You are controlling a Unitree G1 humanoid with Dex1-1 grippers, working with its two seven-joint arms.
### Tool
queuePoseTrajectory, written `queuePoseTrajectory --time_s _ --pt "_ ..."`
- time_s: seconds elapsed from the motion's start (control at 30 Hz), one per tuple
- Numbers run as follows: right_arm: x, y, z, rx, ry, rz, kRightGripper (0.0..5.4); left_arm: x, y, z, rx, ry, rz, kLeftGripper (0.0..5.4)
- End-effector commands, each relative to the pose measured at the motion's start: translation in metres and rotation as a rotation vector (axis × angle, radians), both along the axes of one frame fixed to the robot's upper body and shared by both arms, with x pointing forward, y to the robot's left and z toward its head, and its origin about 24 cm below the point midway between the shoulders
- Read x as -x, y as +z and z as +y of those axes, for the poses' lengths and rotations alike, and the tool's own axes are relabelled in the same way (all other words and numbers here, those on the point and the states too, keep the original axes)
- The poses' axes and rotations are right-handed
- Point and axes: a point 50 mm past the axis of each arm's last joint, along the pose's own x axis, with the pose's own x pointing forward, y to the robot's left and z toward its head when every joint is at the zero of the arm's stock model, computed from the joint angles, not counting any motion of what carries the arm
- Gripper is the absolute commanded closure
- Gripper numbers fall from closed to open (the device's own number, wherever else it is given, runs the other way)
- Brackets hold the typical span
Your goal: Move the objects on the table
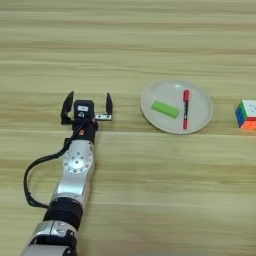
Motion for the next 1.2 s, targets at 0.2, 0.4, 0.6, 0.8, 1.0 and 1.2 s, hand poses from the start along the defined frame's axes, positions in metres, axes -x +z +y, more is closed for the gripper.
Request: queuePoseTrajectory --time_s 0.2,0.4,0.6,0.8,1.0,1.2 --pt "0.01 -0.009 0.008 -0.028 0.027 0.045 0.03 0.002 0.001 -0.002 0.0 -0.002 0.001 0.0" --pt "0.018 -0.015 0.011 -0.045 0.042 0.086 0.03 0.002 0.001 -0.003 0.001 -0.002 0.0 0.0" --pt "0.028 -0.018 0.012 -0.039 0.047 0.12 0.03 0.002 0.002 -0.004 0.002 -0.004 0.0 0.0" --pt "0.038 -0.02 0.01 -0.045 0.034 0.145 0.03 0.002 0.002 -0.004 0.003 -0.004 0.0 0.0" --pt "0.053 -0.035 0.014 -0.091 0.013 0.199 0.03 0.002 0.002 -0.005 0.004 -0.003 0.001 0.0" --pt "0.061 -0.04 0.023 -0.11 0.011 0.215 0.03 0.002 0.002 -0.005 0.006 -0.004 0.002 0.0"
